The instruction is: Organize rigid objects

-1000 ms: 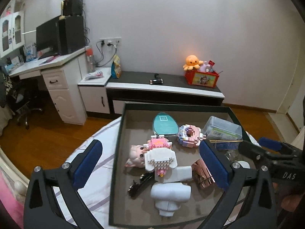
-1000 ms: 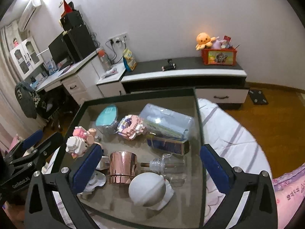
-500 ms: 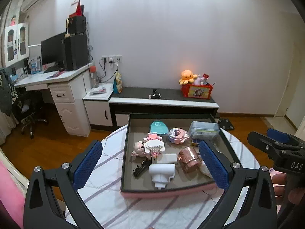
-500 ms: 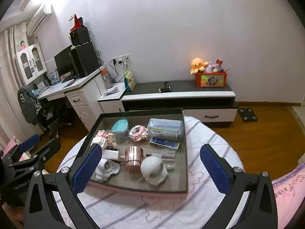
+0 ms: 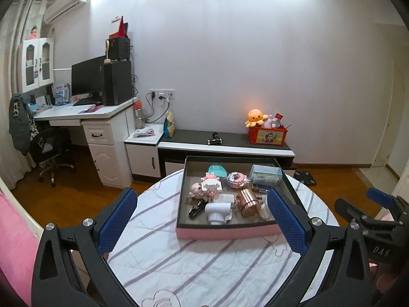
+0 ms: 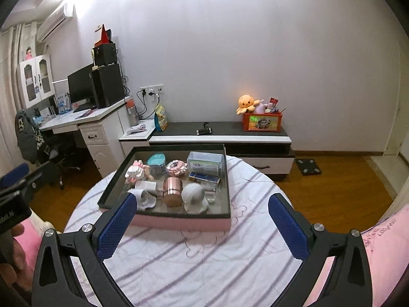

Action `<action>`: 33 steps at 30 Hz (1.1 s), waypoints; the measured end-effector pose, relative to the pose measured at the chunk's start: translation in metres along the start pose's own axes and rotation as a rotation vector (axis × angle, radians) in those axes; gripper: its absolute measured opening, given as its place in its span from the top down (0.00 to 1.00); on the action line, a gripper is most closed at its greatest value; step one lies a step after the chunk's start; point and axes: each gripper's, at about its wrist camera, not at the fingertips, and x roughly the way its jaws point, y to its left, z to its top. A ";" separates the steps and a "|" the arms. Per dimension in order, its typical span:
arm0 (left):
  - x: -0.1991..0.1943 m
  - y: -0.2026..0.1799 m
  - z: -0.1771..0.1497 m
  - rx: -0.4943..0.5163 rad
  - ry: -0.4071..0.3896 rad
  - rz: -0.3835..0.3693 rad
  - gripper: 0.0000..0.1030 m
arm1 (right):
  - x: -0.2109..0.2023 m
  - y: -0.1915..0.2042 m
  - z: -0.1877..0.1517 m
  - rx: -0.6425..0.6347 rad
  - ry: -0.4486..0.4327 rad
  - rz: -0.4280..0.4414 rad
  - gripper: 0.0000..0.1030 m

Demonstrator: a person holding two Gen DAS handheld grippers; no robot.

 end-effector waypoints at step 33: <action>-0.033 -0.011 -0.026 0.014 0.004 -0.021 0.00 | -0.028 0.015 -0.021 -0.017 -0.025 -0.017 0.00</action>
